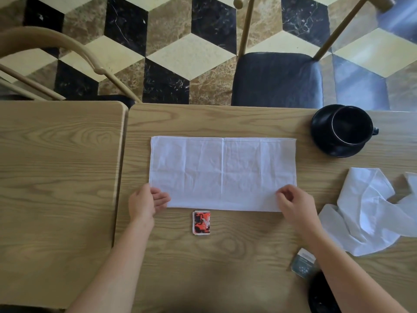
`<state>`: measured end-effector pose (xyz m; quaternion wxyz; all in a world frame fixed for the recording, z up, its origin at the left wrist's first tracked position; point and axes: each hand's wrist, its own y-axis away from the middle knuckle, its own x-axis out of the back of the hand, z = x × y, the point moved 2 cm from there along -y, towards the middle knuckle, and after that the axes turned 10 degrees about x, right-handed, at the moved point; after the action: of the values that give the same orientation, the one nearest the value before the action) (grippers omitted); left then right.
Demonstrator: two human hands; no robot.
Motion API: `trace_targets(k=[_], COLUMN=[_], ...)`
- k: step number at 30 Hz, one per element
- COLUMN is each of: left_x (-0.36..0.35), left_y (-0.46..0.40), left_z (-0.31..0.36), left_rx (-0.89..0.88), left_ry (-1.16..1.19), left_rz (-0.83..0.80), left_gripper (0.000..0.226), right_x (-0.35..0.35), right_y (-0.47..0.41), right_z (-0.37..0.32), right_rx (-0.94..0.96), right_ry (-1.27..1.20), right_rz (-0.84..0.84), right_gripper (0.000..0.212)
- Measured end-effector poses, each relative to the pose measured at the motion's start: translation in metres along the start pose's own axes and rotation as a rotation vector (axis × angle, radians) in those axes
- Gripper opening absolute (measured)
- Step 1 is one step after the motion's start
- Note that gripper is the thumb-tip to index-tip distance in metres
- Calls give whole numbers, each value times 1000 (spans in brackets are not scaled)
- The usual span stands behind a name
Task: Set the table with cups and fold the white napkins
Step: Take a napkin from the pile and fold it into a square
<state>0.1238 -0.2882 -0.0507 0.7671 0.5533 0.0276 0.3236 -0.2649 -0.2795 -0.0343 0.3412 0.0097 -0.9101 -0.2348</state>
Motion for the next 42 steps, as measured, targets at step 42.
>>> trace_targets(k=[42], left_x=[9], left_y=[169], left_z=[18], left_rx=[-168], left_ry=[107], left_rz=[-928], left_gripper=[47], right_x=[53], right_y=[92], right_z=[-199], right_rx=[57], right_ry=[-362], right_rz=[55], right_gripper=[9])
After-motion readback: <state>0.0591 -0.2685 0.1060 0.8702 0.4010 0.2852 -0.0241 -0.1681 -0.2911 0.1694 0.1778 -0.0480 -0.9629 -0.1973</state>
